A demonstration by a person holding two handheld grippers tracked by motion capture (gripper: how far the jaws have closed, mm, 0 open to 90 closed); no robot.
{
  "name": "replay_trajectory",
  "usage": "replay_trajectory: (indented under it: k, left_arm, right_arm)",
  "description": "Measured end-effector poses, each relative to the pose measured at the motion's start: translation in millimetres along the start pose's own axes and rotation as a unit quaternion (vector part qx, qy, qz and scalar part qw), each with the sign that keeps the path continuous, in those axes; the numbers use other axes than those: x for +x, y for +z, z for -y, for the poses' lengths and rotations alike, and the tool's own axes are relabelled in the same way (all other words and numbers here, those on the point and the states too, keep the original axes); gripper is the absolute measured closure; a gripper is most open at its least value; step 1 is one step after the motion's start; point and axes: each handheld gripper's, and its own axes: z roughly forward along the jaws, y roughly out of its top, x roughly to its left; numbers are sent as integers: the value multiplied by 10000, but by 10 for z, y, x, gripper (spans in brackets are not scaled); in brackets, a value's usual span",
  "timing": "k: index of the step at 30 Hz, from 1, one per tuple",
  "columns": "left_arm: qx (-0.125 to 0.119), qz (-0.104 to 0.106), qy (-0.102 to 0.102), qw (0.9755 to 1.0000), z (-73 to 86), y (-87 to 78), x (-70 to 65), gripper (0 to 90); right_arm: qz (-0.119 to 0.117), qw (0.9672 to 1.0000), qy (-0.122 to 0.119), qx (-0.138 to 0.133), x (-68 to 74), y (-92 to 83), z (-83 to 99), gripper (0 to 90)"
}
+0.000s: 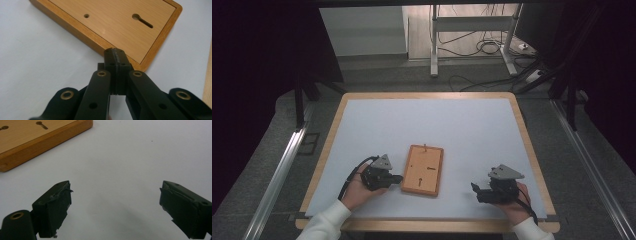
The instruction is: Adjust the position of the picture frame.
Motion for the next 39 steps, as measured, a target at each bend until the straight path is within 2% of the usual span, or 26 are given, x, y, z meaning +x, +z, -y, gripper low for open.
replay_trajectory:
  k: [9,16,18,26,30,33,36,39]
  left_arm:
    - [-25,34,67,10000,-56,67,-67,900]
    - [-67,113,26,9999,-50,72,-44,900]
    - [-20,21,82,10000,-42,69,-46,900]
    - [-85,-392,86,9992,15,-8,19,897]
    - [-159,-597,39,9981,45,-36,58,785]
    - [-274,-758,-121,9967,52,-60,95,632]
    - [-405,-798,-417,9951,56,-65,135,462]
    - [-501,-837,-485,9941,45,-86,150,389]
  right_arm:
    - [-10,10000,-8,16,2,7,1,103]
    - [-2,10000,6,-8,-6,-4,0,103]
    - [3,10000,10,-35,-11,-17,-2,103]
    - [-12,10000,15,-67,-28,-31,3,103]
    - [-20,10000,3,-73,-17,-31,0,103]
    - [-30,10000,-6,-51,-10,-21,3,103]
    - [-59,10000,-21,-33,-2,-8,6,103]
    - [-63,10000,-37,-24,6,1,8,103]
